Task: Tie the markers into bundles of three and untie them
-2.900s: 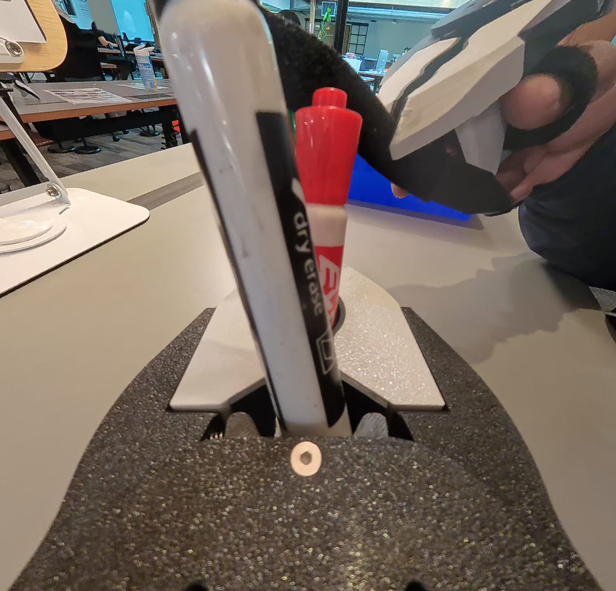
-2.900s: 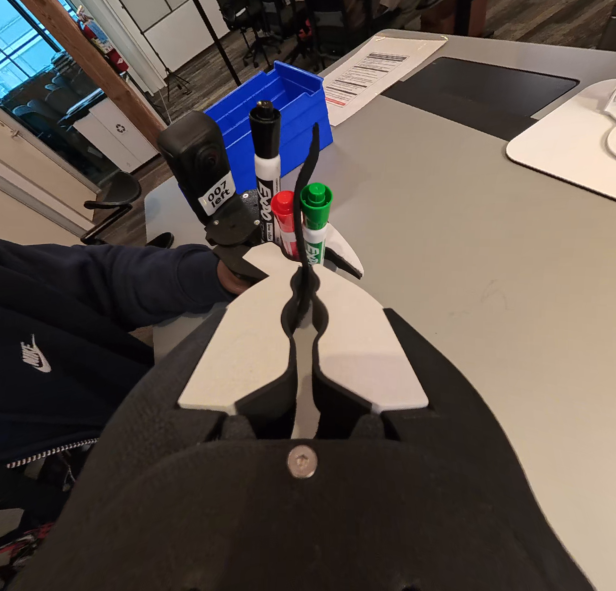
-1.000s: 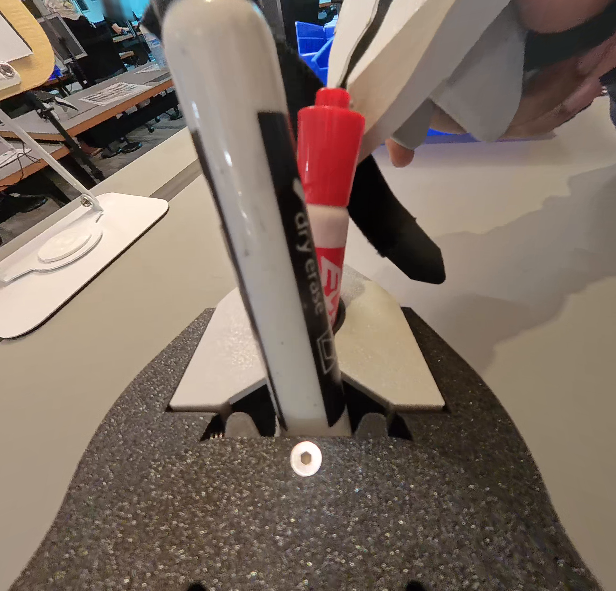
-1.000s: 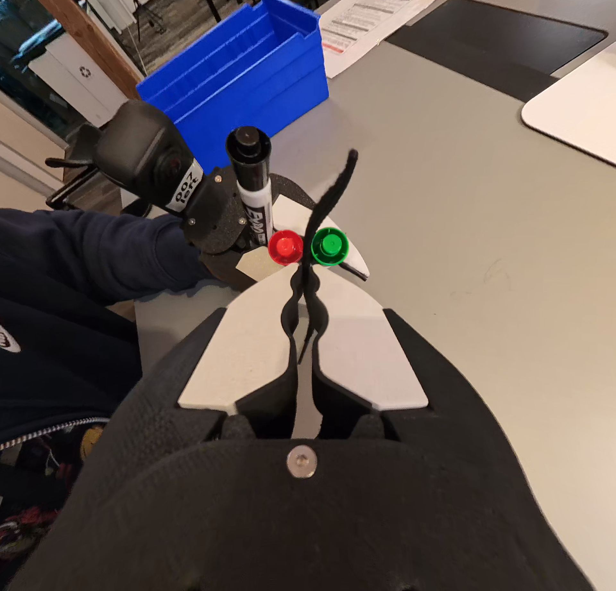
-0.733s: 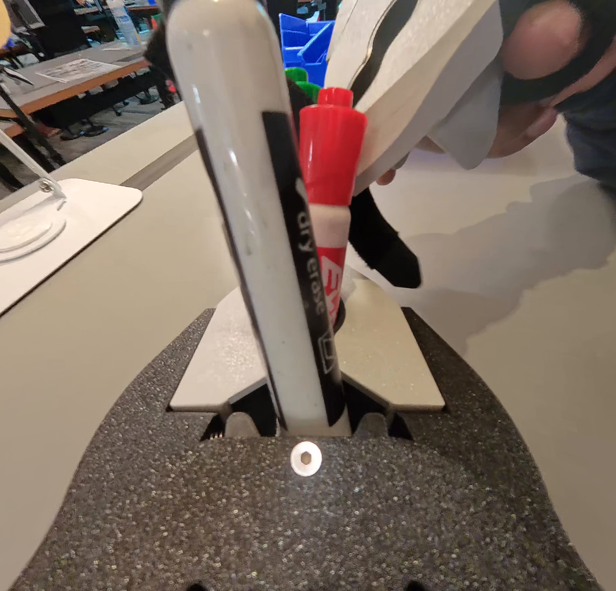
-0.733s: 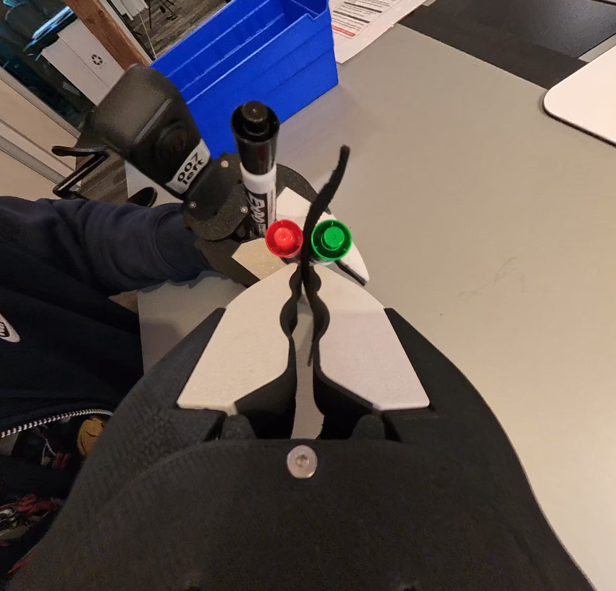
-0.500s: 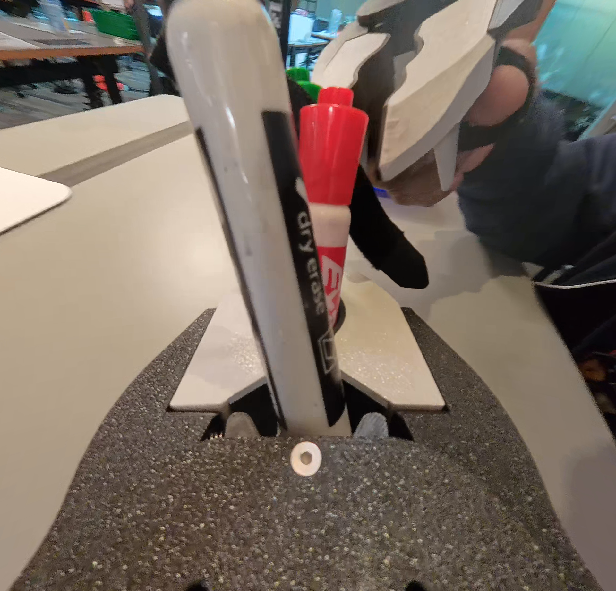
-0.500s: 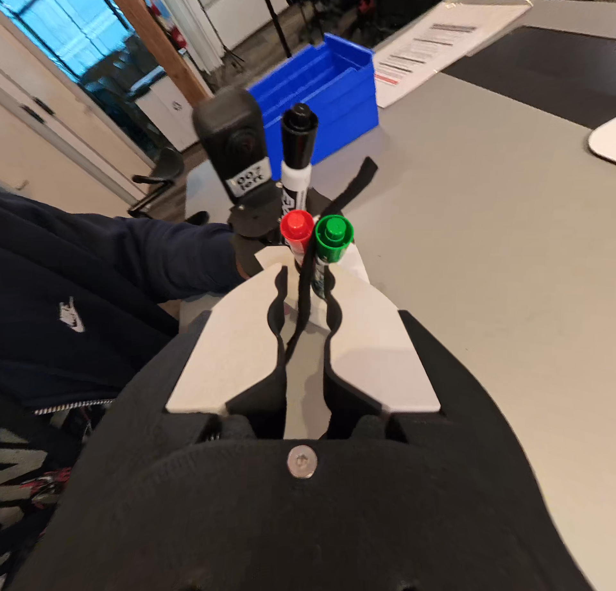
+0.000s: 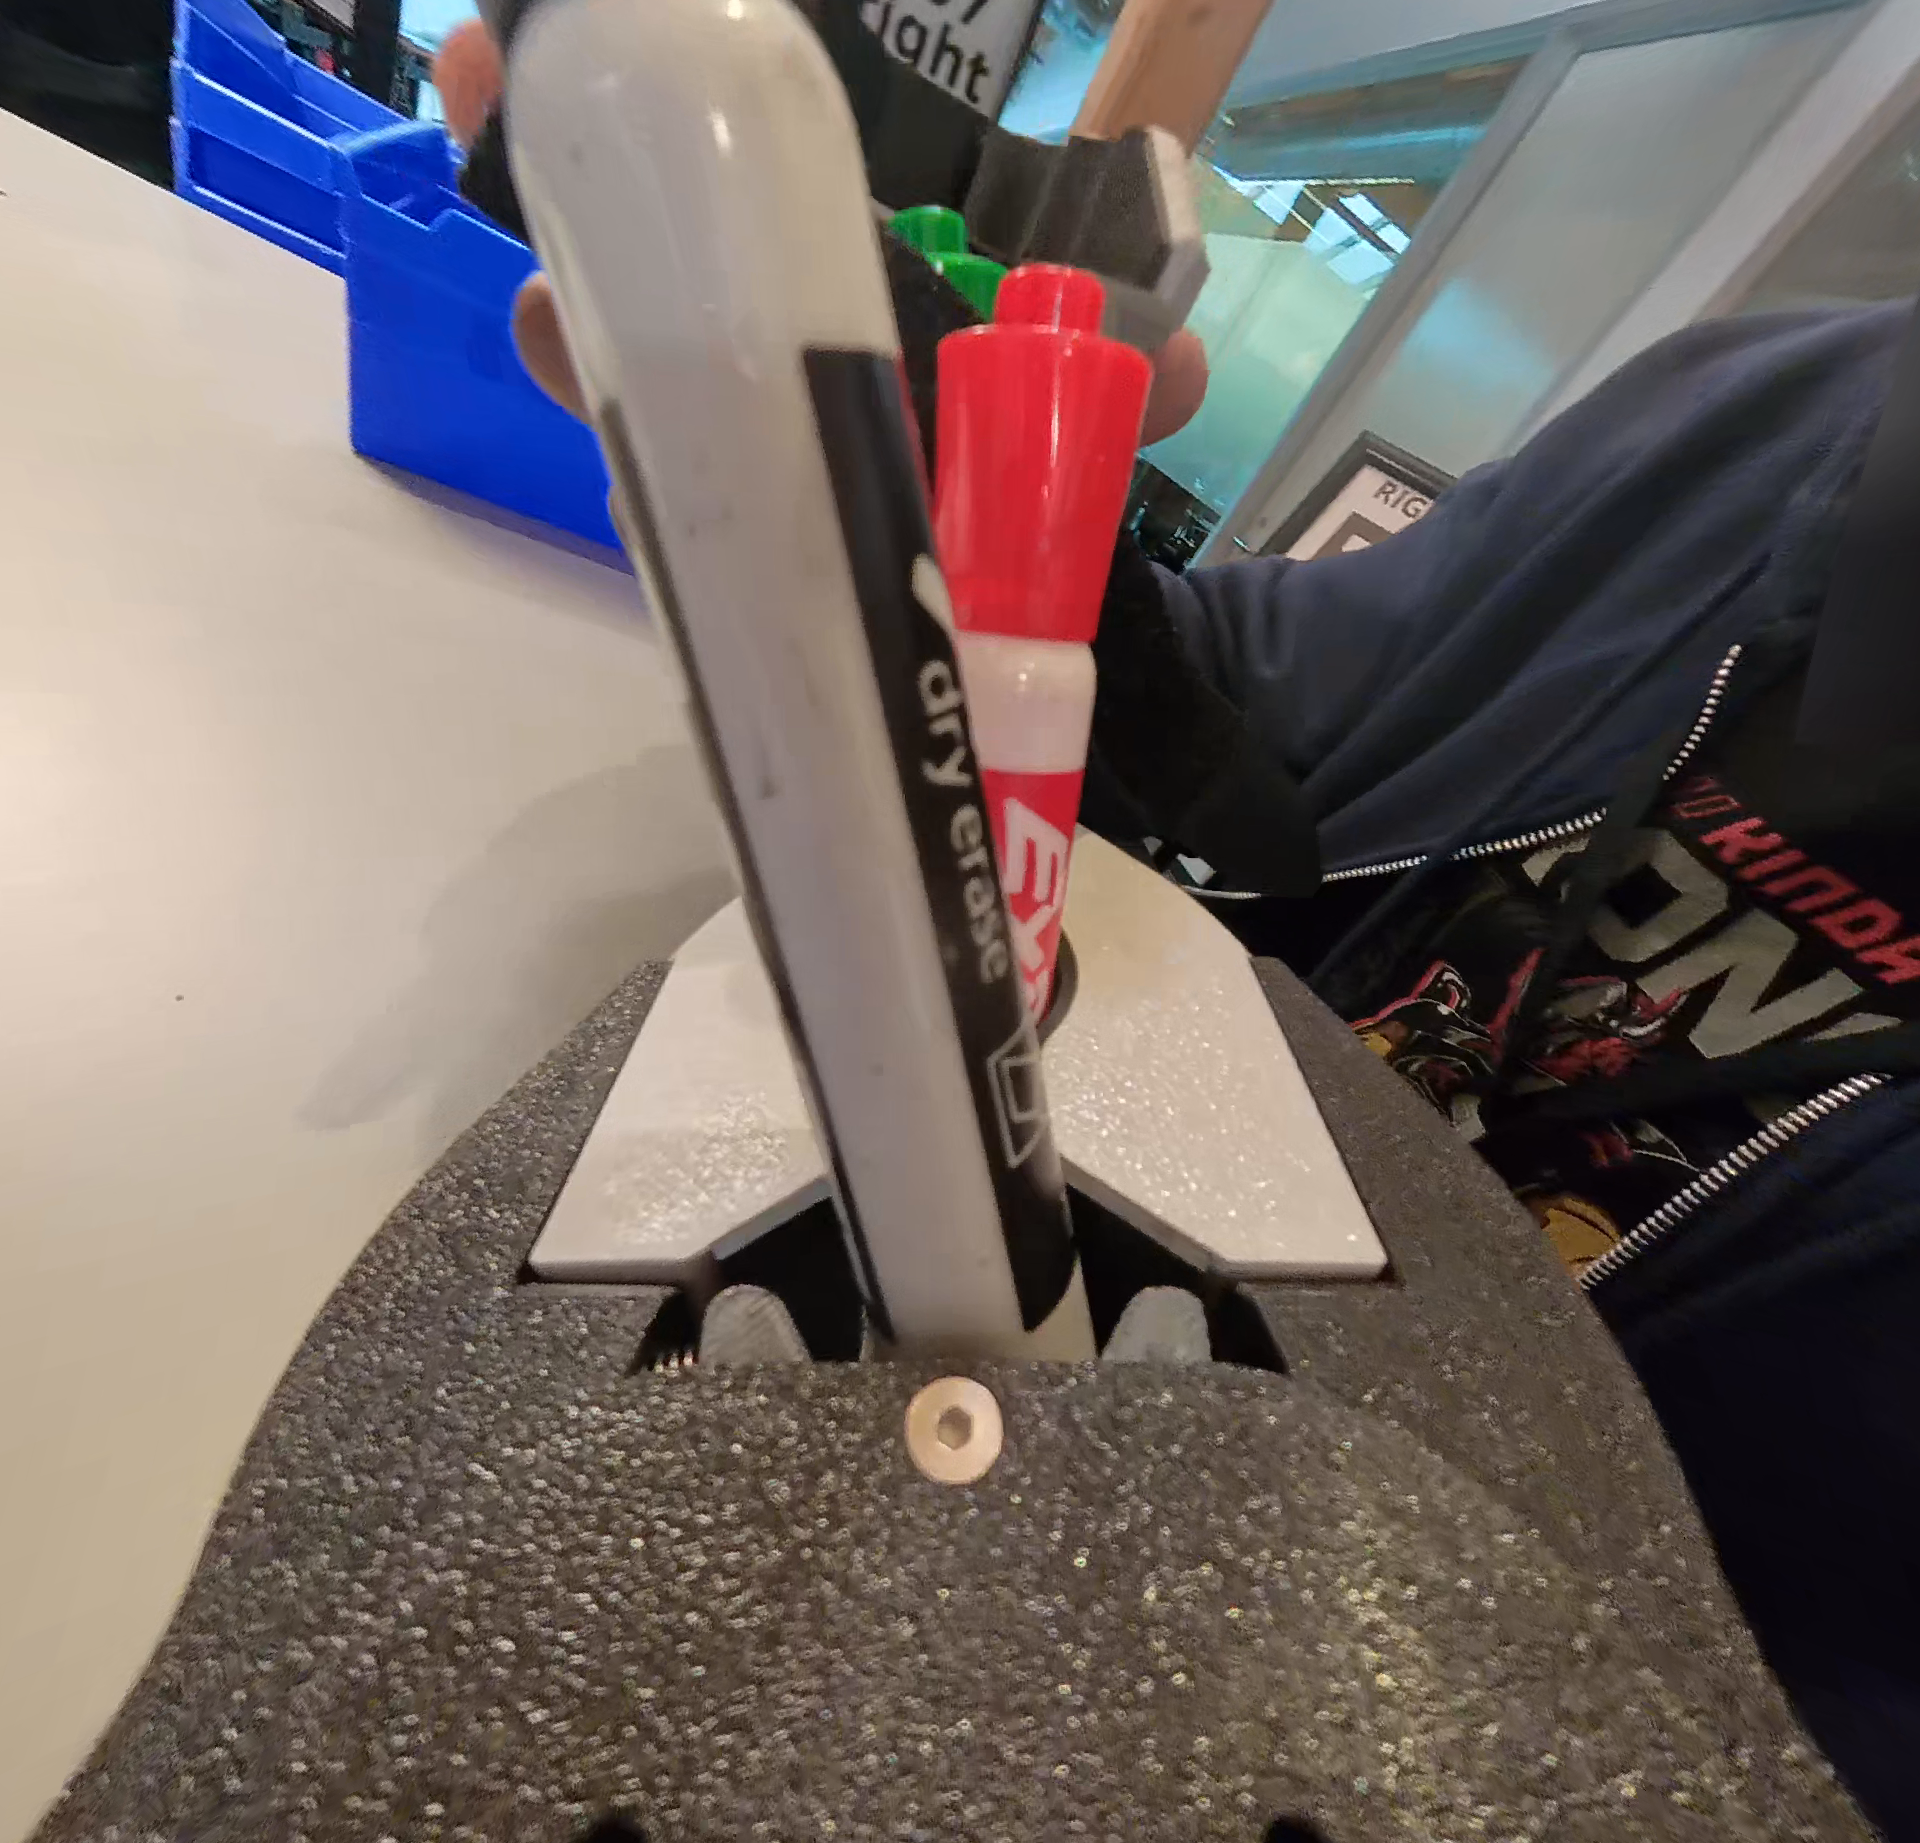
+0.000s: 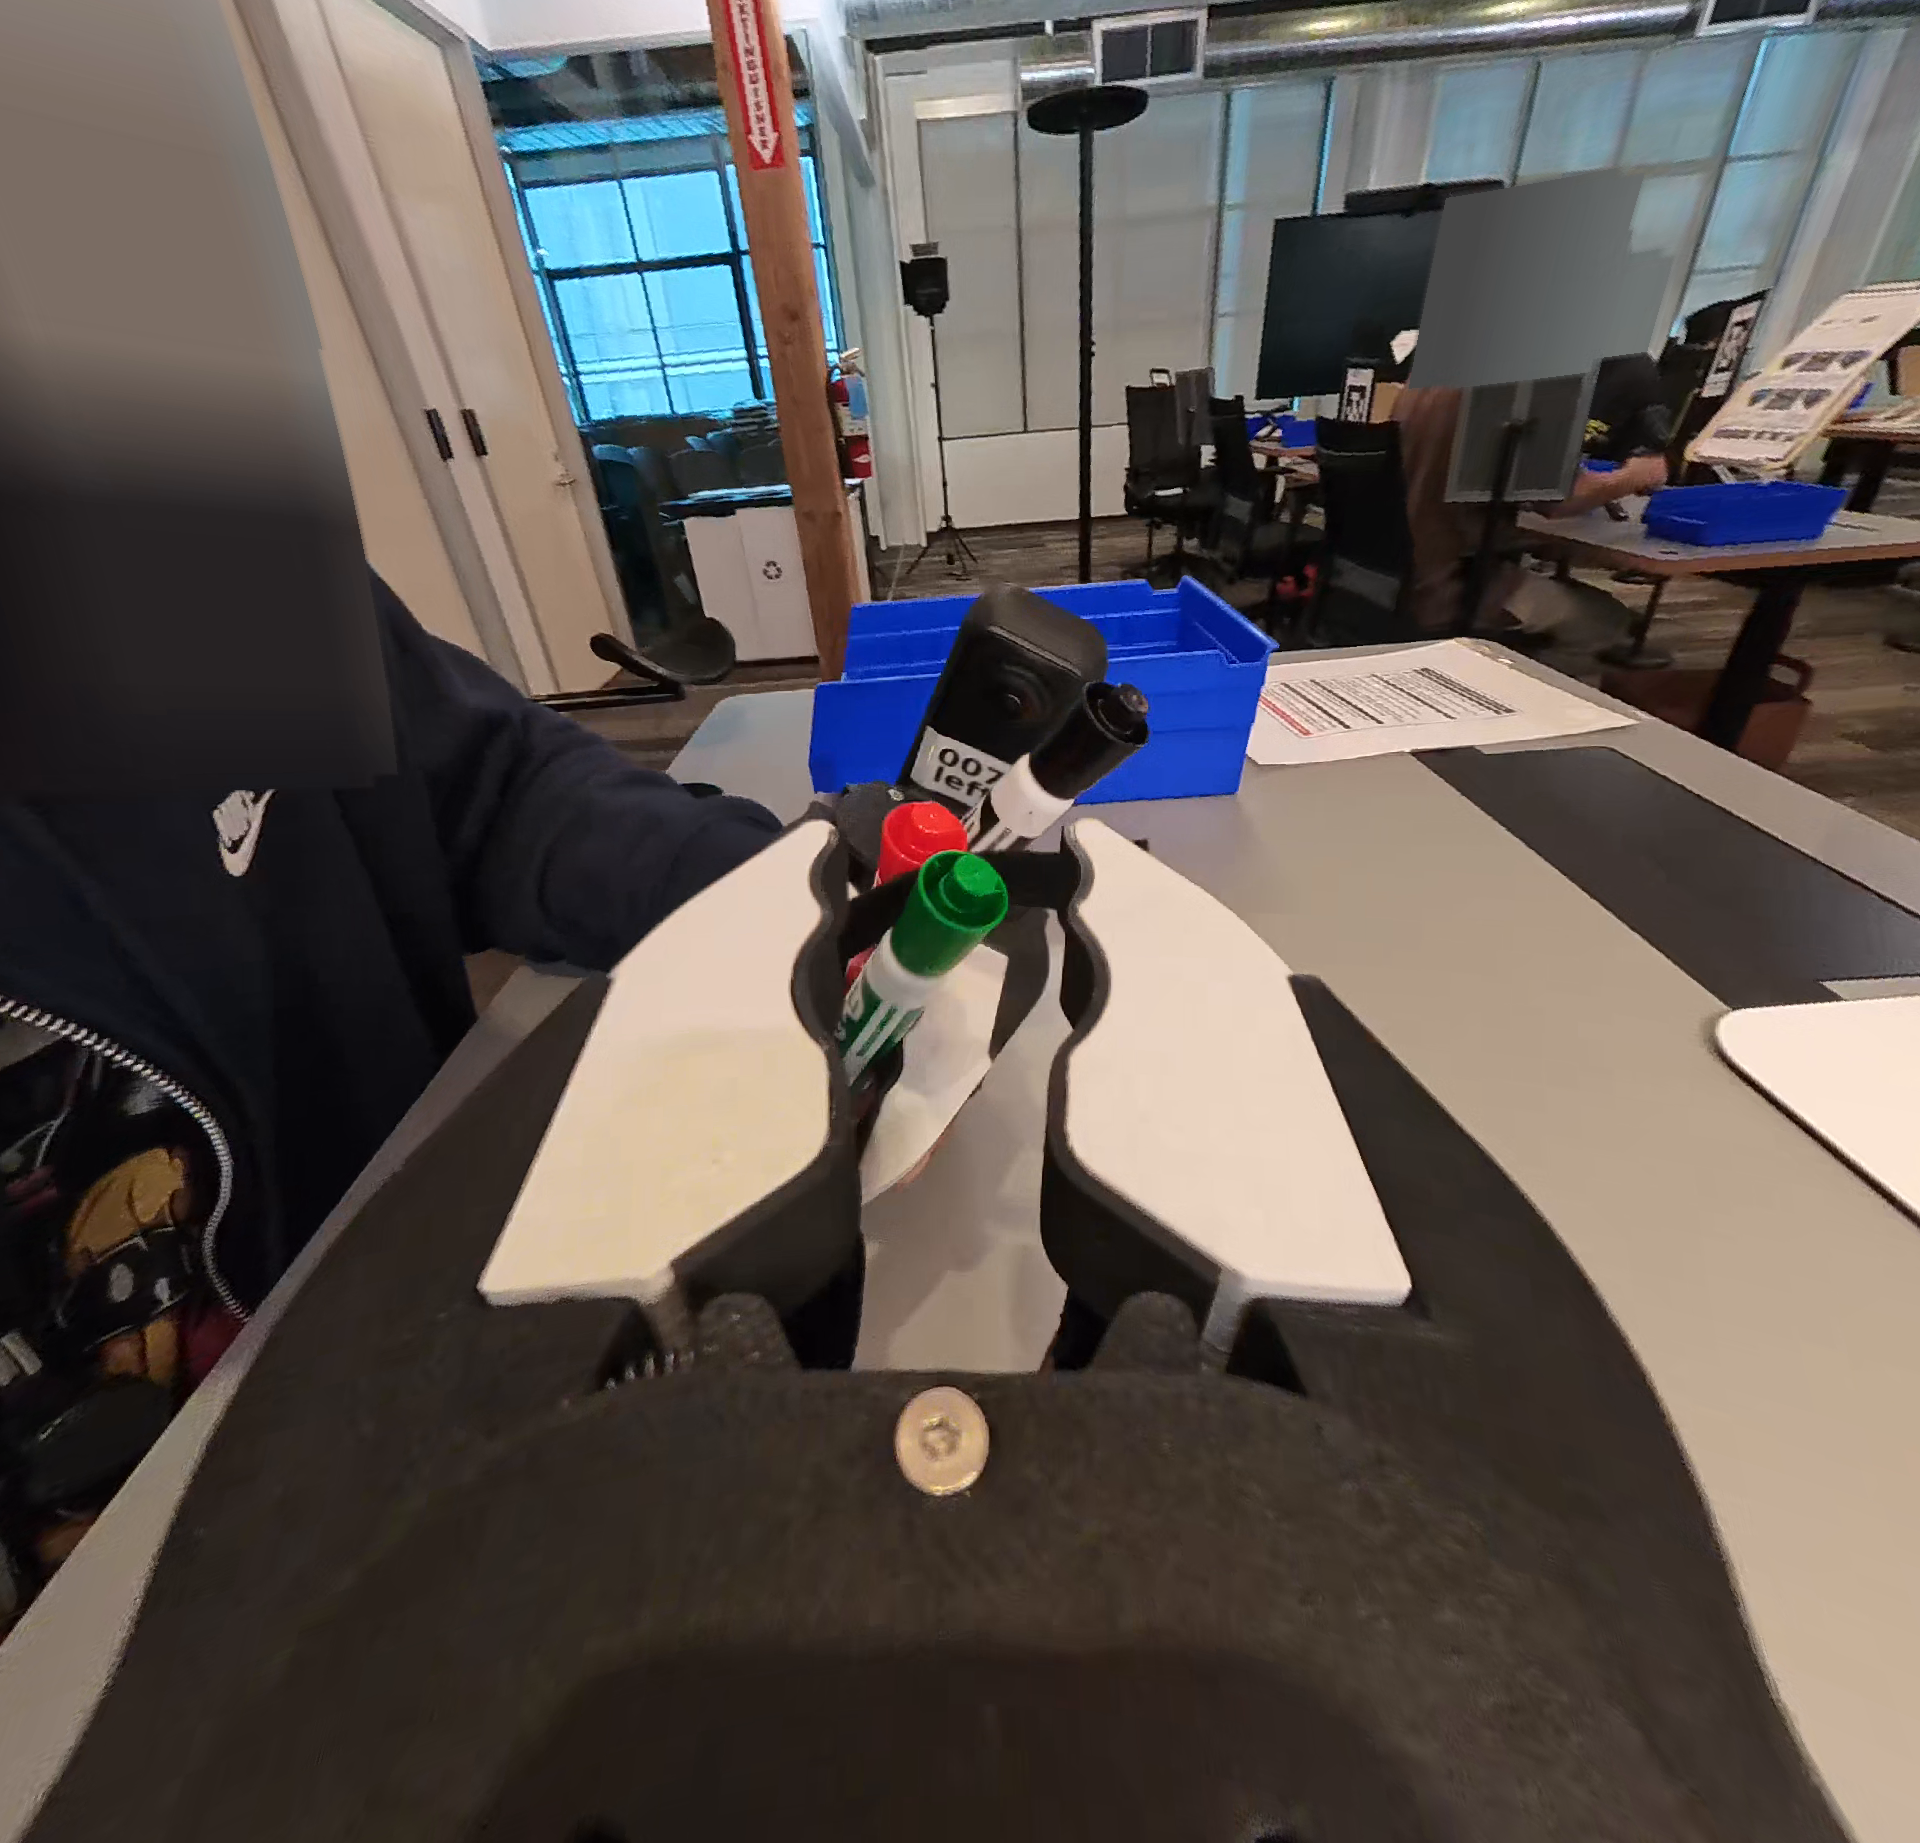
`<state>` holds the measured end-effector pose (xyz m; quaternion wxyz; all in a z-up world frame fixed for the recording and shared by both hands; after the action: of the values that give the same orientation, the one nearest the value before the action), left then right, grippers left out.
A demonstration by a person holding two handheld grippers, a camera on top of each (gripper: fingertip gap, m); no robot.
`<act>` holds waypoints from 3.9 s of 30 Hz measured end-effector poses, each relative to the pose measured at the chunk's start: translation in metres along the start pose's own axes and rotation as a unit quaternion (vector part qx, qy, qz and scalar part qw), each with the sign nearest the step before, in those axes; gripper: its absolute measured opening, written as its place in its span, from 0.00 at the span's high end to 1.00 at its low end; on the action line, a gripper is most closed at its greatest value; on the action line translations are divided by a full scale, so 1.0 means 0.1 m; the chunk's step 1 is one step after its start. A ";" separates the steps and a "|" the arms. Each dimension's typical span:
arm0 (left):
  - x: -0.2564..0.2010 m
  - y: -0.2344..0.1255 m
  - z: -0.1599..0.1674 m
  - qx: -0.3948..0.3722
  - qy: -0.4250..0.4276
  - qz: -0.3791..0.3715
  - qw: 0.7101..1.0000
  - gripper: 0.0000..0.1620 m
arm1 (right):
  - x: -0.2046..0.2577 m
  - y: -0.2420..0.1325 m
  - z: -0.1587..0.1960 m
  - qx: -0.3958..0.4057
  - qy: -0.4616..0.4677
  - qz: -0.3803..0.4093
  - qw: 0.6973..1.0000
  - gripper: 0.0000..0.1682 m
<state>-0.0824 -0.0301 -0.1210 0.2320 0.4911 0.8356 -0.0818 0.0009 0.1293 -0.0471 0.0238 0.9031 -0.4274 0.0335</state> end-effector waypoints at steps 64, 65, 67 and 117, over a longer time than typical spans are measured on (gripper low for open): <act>-0.09 0.00 0.01 -0.043 -0.018 0.138 0.989 0.88 | -0.19 0.25 0.52 0.056 0.223 -0.064 0.971 0.73; -0.09 0.00 0.01 -0.042 -0.018 0.140 0.989 0.88 | -0.19 0.25 0.53 0.056 0.226 -0.072 0.970 0.74; -0.10 0.01 0.01 -0.042 -0.018 0.144 0.989 0.88 | -0.17 0.26 0.54 0.057 0.225 -0.081 0.969 0.78; -0.12 0.06 0.03 -0.002 0.003 0.109 0.994 0.88 | -0.07 0.29 0.56 0.057 0.206 -0.123 0.969 0.92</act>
<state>-0.0715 -0.0369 -0.1174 0.2379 0.5792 0.7779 -0.0526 -0.0236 0.1120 -0.1035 0.0642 0.9221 -0.2964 0.2402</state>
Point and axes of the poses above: each gripper's, where its closed fingertips meet, y out along the fingers, z out of its underside, x = y × z across the jaws, the point moved 10 cm from there along -y, back along the fingers, and after that the axes turned 15 degrees about z, right-handed, at the moved point
